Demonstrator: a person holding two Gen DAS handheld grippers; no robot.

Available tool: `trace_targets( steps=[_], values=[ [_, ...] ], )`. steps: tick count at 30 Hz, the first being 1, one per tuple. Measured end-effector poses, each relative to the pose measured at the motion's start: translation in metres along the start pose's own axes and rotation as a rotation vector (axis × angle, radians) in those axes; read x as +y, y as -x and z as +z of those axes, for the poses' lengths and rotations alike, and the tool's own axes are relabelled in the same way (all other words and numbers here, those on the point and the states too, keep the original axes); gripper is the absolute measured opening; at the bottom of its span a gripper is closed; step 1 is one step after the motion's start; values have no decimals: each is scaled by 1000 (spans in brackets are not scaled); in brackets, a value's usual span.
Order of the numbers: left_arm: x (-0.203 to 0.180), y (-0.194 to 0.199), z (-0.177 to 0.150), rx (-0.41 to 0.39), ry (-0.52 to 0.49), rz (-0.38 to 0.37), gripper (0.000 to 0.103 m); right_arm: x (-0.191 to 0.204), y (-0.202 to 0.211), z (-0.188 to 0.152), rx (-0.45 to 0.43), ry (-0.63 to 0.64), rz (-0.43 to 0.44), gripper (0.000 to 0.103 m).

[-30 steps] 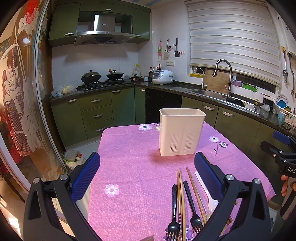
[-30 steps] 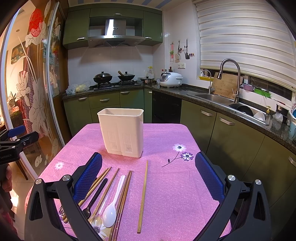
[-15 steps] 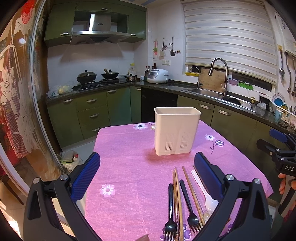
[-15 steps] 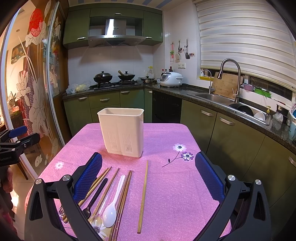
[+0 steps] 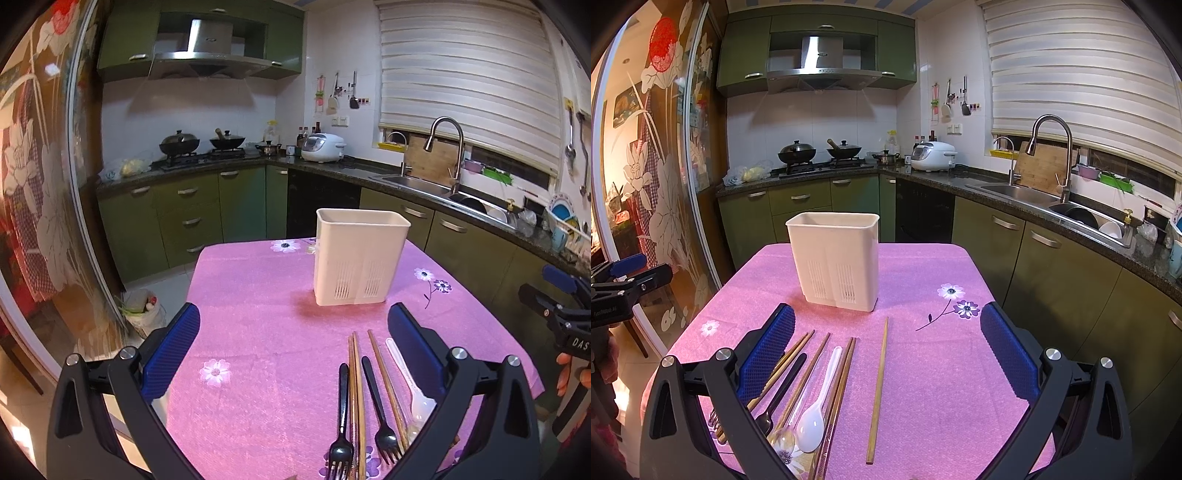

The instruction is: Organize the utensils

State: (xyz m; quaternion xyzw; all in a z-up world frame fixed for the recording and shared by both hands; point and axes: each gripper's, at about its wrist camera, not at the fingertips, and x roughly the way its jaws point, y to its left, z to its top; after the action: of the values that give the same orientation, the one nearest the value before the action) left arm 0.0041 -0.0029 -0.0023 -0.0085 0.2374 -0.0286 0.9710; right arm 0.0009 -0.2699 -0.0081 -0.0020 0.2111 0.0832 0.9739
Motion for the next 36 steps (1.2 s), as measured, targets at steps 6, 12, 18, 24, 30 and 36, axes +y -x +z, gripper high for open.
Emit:
trace_targets(
  steps=[6,12,18,24,30,36],
  values=[
    [-3,0,0,-15,-20,40,97,6,-3,-5,-1,4,-2,99],
    [-4,0,-1,-21,-23,15,97,7,-4,-6,2,8,3,99],
    [-3,0,-2,-18,-19,5,97,7,-4,-5,2,8,2,99],
    [-3,0,-3,-7,-23,-2,97,6,-4,-5,5,6,8,99],
    [-3,-9,-5,22,-23,-20,97,-2,-9,-5,46,-33,10,99],
    [-9,-57,-20,223,-17,-32,97,-9,-37,-12,162,-60,41,99]
  ],
)
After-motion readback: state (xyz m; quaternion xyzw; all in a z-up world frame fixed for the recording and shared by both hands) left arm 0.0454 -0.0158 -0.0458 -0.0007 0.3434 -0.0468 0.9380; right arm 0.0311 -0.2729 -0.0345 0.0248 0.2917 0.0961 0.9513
